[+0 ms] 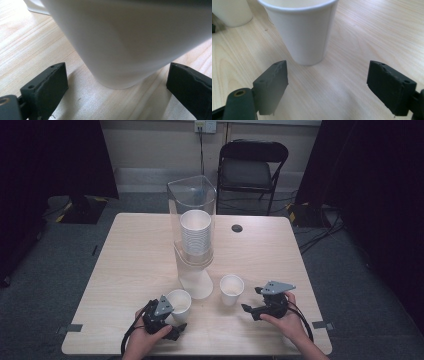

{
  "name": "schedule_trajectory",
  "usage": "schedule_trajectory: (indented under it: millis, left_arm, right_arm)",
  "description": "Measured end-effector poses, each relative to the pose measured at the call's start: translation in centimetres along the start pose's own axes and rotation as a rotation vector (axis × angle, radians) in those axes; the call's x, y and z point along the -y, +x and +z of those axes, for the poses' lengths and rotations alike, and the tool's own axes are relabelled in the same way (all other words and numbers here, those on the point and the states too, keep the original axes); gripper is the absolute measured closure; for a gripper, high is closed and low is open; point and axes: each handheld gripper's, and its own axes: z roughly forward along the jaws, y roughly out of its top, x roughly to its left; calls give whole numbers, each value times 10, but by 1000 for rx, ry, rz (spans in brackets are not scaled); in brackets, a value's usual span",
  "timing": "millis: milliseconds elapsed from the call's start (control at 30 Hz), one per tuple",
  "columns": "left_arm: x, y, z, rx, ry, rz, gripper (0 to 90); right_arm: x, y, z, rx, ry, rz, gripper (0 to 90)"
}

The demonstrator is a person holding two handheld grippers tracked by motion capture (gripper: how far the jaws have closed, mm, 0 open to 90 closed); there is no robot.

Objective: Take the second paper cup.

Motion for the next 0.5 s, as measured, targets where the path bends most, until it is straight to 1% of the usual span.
schedule_trajectory:
  millis: [267,433,500]
  left_arm:
    - [0,0,0,2,0,0,29]
    - [0,0,0,2,1,0,29]
    - [0,0,0,2,1,0,29]
  right_arm:
    - [10,-6,-16,23,9,1,171]
    - [16,-11,-24,18,10,15,183]
    - [20,-13,-27,12,18,21,182]
